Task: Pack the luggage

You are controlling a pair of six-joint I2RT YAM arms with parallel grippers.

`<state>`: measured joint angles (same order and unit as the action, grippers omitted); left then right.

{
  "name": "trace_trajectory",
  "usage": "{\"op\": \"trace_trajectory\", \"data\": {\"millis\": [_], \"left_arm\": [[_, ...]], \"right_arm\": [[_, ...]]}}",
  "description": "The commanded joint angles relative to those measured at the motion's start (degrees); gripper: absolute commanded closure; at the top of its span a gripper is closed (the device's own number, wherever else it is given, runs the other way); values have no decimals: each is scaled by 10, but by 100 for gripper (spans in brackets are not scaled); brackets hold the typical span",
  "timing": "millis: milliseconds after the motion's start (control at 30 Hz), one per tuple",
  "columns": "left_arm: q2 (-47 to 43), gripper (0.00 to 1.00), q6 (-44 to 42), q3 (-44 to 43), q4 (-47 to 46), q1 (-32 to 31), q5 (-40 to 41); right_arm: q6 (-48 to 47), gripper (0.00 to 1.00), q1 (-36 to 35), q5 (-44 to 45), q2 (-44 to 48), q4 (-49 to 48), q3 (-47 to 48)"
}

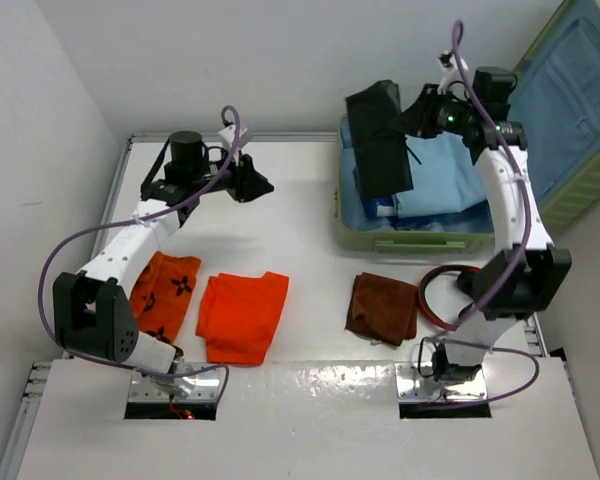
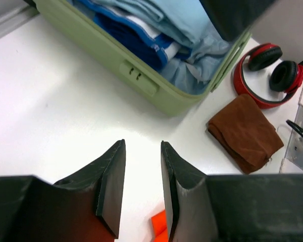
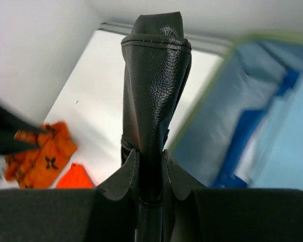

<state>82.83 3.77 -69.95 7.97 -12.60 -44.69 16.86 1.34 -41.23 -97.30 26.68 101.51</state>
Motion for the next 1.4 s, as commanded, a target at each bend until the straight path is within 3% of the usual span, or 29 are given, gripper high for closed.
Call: {"op": "trace_trajectory", "data": {"millis": [0, 333, 467, 733, 767, 800, 833, 867, 900, 933, 1067, 1233, 1367], "left_arm": [[-21, 64, 16, 27, -18, 5, -6], [4, 64, 27, 65, -43, 29, 2], [29, 58, 51, 70, -49, 35, 16], [47, 47, 62, 70, -54, 35, 33], [47, 43, 62, 70, -54, 35, 33], [47, 40, 62, 70, -54, 35, 39], [41, 40, 62, 70, -46, 35, 49], [33, 29, 62, 70, -41, 35, 57], [28, 23, 62, 65, -25, 35, 64], [22, 17, 62, 65, -16, 35, 85], [-25, 17, 66, 81, 28, 35, 145], [-92, 15, 72, 120, 134, -35, 297], [-172, 12, 72, 180, 181, -95, 376]], "right_arm": [[114, 100, 54, -20, -65, -9, 4], [180, 100, 43, -40, -261, -51, 119], [196, 100, 32, -25, -322, -72, 145], [185, 100, -8, 135, -431, -74, 258], [178, 97, -9, 144, -448, -74, 270], [169, 76, -27, 157, -451, -71, 271], [166, 68, -35, 161, -453, -69, 267], [154, 61, -41, 167, -452, -66, 262], [151, 48, -42, 173, -450, -58, 262], [149, 43, -46, 180, -447, -57, 262], [108, 20, -42, 203, -399, -58, 239], [55, 16, -34, 211, -267, -42, 204], [15, 16, -38, 219, -119, -33, 116]]}}
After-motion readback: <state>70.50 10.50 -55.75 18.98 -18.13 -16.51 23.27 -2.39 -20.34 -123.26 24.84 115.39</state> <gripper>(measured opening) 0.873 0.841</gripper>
